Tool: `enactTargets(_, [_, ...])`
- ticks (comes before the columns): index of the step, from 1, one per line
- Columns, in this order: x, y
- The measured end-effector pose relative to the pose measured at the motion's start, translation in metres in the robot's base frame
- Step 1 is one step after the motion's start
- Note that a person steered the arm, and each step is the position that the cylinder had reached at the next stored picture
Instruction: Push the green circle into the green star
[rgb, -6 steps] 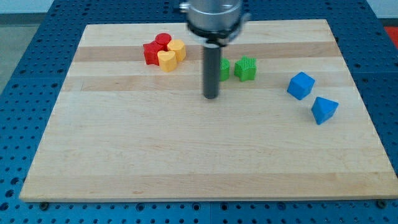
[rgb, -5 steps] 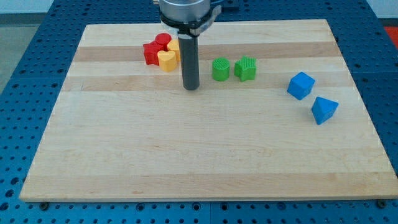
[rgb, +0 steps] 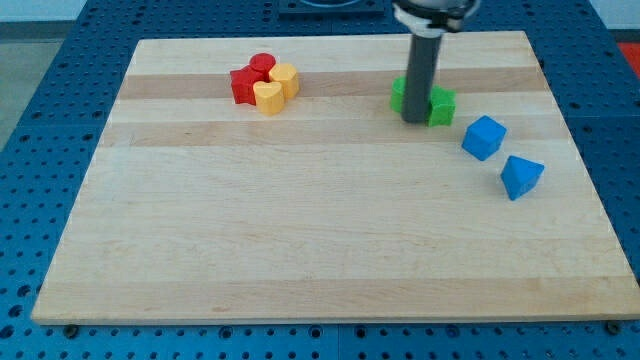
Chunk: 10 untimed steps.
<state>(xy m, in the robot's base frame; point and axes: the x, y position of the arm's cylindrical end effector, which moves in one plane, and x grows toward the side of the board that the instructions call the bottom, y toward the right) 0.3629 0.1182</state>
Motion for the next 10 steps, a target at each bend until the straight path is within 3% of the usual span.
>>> enactTargets(1, [0.0, 0.024])
enactTargets(2, [0.001, 0.006])
enactTargets(3, [0.012, -0.064])
enactTargets(5, [-0.03, -0.069])
enactTargets(8, [-0.05, 0.025])
enactTargets(10, [-0.056, 0.032])
